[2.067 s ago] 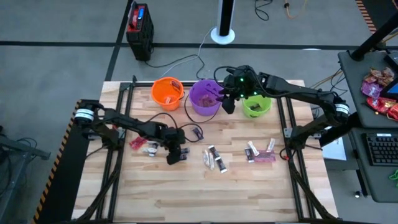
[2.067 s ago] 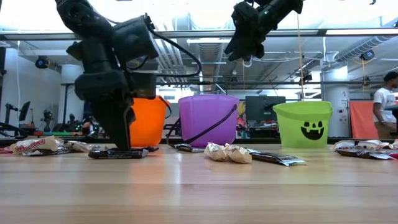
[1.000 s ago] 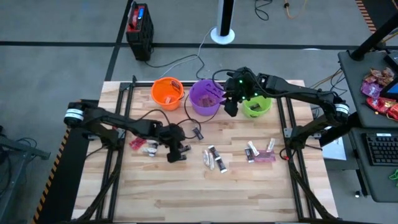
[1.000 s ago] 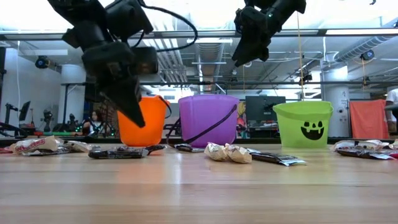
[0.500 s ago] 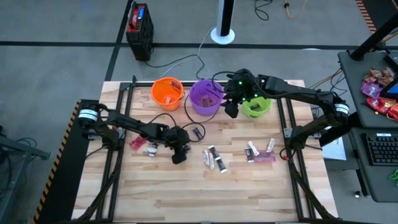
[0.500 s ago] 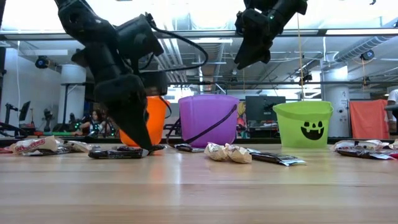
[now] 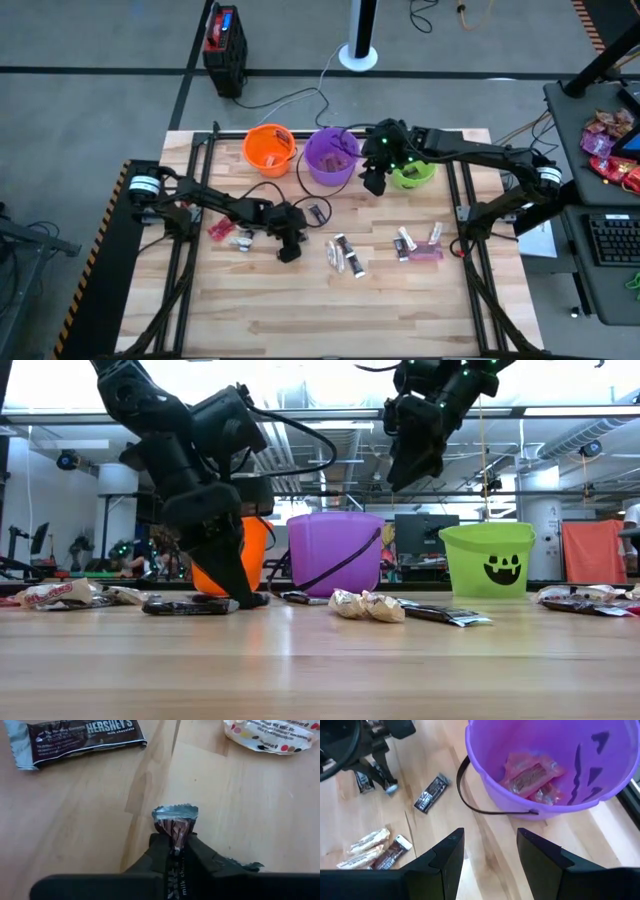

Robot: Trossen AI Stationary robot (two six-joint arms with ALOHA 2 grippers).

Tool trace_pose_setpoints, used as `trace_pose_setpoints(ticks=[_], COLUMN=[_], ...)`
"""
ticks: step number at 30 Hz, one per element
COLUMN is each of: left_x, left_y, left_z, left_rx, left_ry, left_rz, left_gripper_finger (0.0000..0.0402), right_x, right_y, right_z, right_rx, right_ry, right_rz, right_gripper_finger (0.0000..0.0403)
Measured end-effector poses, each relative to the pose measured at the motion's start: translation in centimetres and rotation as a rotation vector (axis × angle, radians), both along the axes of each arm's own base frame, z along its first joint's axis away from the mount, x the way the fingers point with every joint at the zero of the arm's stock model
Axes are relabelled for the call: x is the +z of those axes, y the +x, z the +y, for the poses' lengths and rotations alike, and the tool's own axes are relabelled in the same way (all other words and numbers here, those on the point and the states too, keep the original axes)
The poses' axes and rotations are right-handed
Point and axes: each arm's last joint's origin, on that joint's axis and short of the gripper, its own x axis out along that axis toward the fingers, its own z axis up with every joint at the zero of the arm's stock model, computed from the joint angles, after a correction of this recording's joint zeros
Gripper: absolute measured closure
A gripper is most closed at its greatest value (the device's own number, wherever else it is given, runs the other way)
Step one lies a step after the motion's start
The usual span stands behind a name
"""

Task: Sort candy by brand, put in halloween buckets
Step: Put the brown chocolate bar into the green bucket

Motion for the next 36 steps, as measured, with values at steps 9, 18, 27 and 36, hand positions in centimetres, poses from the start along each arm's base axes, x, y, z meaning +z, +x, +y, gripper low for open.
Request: trace_pose_setpoints(ticks=[9, 18, 27, 36], left_x=[6.6, 17.1, 20.2, 20.3], left_y=[0.8, 3.5, 7.3, 9.7], left_z=[0.0, 2.0, 3.6, 3.8], left_rx=[-0.004, 0.123, 0.115, 0.120], left_ry=[-0.020, 0.403, 0.574, 0.585], left_rz=[-0.230, -0.456, -0.337, -0.310], left_gripper_finger=[0.0400, 0.0400, 0.0399, 0.0398], right_x=[0.7, 4.2, 4.2, 3.8], right_y=[-0.7, -0.7, 0.0, 0.1], right_z=[0.3, 1.0, 1.0, 0.9], right_rx=[0.003, 0.034, -0.046, -0.059], right_ry=[-0.017, 0.242, 0.368, 0.367], right_rz=[-0.034, -0.441, -0.482, -0.471], right_gripper_finger=[0.0229, 0.0229, 0.0229, 0.0229])
